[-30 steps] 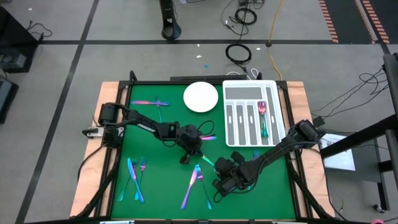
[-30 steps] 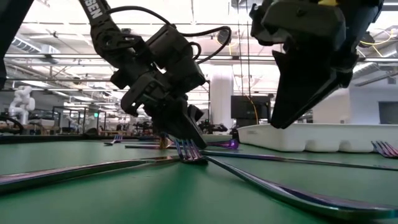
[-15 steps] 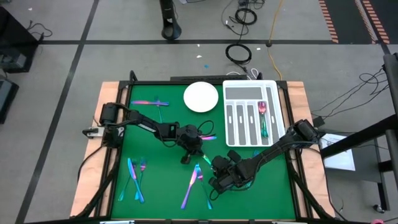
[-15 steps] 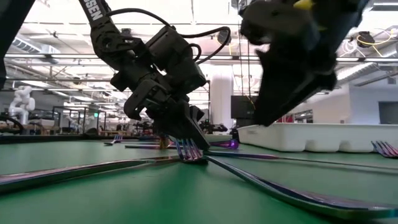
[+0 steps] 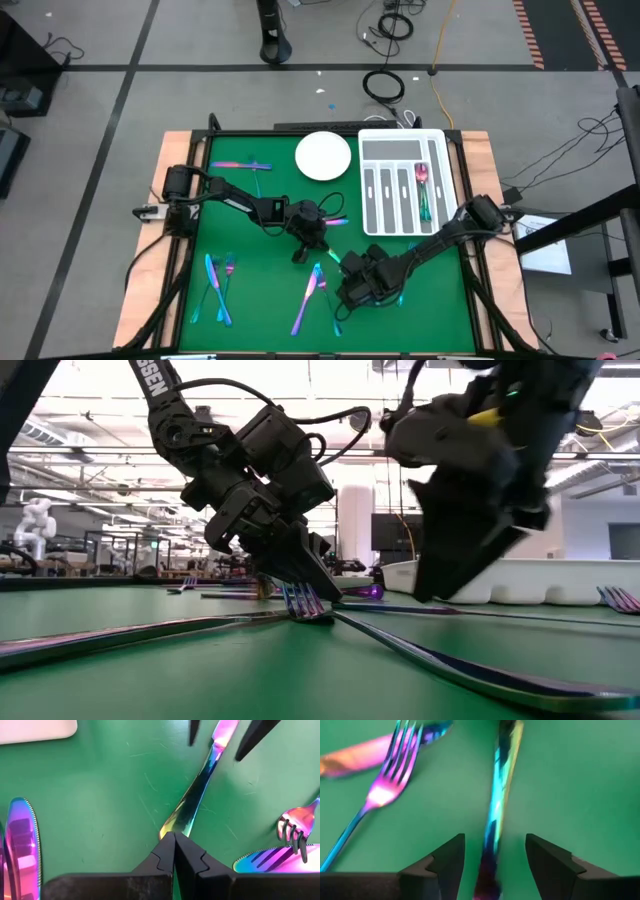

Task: Sort silverware
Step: Put the iridescent knife into the white silverware tray

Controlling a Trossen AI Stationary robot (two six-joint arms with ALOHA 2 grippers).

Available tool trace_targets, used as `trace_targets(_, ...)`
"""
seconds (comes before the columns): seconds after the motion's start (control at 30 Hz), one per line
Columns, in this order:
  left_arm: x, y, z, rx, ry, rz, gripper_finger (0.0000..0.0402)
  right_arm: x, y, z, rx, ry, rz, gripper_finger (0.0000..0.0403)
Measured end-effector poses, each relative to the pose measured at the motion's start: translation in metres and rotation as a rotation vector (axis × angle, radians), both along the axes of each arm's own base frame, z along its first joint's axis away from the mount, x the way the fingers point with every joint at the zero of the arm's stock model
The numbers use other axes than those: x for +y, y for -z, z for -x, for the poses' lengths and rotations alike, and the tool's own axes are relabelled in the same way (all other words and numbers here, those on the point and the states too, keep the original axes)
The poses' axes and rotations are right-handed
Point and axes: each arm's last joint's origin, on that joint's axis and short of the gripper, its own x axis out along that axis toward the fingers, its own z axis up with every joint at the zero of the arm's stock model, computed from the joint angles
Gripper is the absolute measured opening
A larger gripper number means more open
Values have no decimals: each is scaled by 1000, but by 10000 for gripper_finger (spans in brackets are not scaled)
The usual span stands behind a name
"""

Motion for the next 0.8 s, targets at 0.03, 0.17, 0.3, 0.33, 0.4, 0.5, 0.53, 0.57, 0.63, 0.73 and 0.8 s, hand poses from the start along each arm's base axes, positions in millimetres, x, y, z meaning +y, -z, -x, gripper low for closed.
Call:
trace_targets(0.03, 0, 0, 0, 0, 0, 0, 6, 2, 0, 1, 6, 3, -16, 200)
trace_targets(0.17, 0, 0, 0, 0, 0, 0, 6, 6, 1, 7, 38, 21, -38, 196)
trace_targets(0.3, 0, 0, 0, 1, 0, 0, 6, 9, 2, 11, 53, 43, -37, 194)
trace_targets(0.33, 0, 0, 0, 1, 1, 1, 6, 9, 2, 11, 56, 46, -37, 194)
trace_targets(0.4, 0, 0, 0, 1, 7, 7, 6, 9, 3, 11, 60, 47, -36, 194)
trace_targets(0.5, 0, 0, 1, 1, 12, 14, 5, 10, 11, 10, 76, 49, -32, 194)
trace_targets(0.53, 0, 0, 1, 2, 12, 14, 5, 10, 14, 9, 81, 49, -27, 194)
trace_targets(0.57, 0, 0, 1, 2, 13, 15, 5, 11, 18, 8, 83, 49, -20, 194)
trace_targets(0.63, 0, 0, 1, 2, 14, 16, 5, 11, 23, 7, 91, 46, -16, 193)
trace_targets(0.73, 0, 1, 1, 3, 15, 17, 5, 11, 27, 7, 98, 47, -9, 193)
trace_targets(0.8, 0, 1, 1, 3, 16, 18, 5, 11, 28, 7, 102, 49, -10, 188)
